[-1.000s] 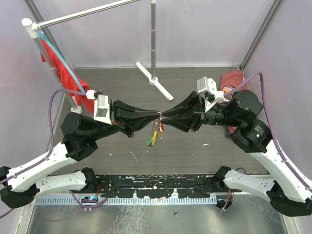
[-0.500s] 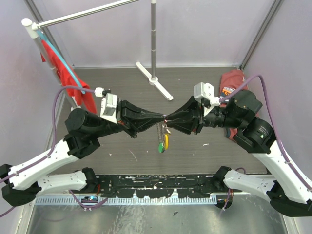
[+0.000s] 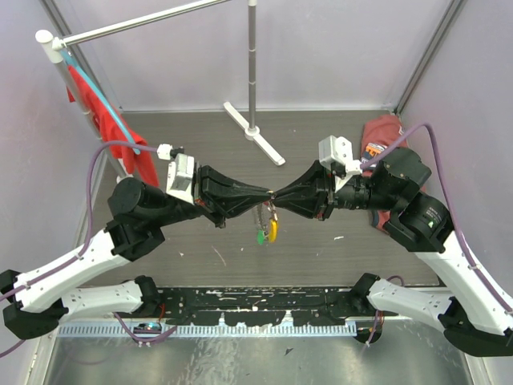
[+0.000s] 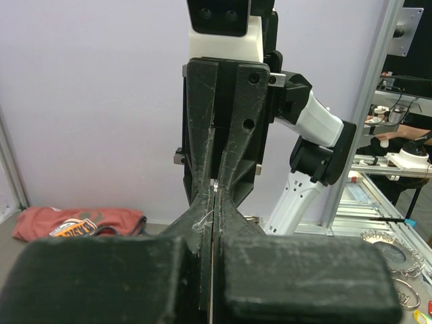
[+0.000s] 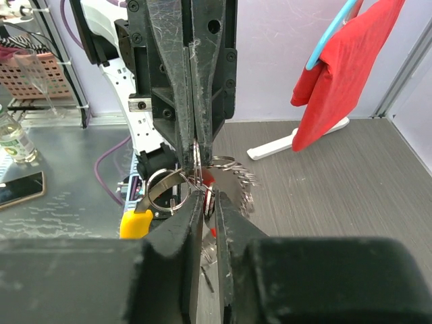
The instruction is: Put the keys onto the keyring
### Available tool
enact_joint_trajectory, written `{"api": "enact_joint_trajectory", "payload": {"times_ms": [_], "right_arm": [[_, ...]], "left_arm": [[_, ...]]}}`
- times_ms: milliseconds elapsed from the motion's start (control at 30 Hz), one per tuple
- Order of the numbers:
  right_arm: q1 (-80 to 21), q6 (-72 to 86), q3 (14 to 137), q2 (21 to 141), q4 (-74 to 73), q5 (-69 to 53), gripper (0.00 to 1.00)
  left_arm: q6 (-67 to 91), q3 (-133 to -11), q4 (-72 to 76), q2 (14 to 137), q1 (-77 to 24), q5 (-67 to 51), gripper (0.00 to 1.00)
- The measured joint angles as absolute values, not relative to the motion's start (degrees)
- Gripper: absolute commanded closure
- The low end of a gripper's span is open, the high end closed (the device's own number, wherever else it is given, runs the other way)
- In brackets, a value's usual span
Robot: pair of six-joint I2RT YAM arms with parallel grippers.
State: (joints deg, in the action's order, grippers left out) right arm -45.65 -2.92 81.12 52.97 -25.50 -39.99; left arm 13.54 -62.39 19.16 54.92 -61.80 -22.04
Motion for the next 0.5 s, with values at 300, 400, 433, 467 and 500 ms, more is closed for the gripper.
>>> {"api": "enact_joint_trajectory", "payload": {"times_ms": [300,400,433,467,500], "right_arm": [[-45.6,-3.0,81.2,52.4,-25.8,-38.5,0.94],[-45.6,-3.0,81.6,52.2,-26.1,-37.7,0.95],[-45.6,-3.0,81.9,52.1,-26.3,-37.5,0.95],[-45.6,-3.0,82.2,52.1,-26.4,-37.3,0.95],[-45.6,-3.1,82.4,52.0,-26.6,-37.3,0.95]], "left_arm": [[13.5,-62.4,19.1,54.9,-61.8,-22.1,1.00],[13.5,-62.4,19.1,54.8,-61.8,-22.1,1.00],[13.4,-62.4,19.1,54.8,-61.8,-22.1,1.00],[13.3,-62.4,19.1,54.8,-61.8,-22.2,1.00],[13.3,-62.4,19.1,54.9,-61.8,-22.3,1.00]]}}
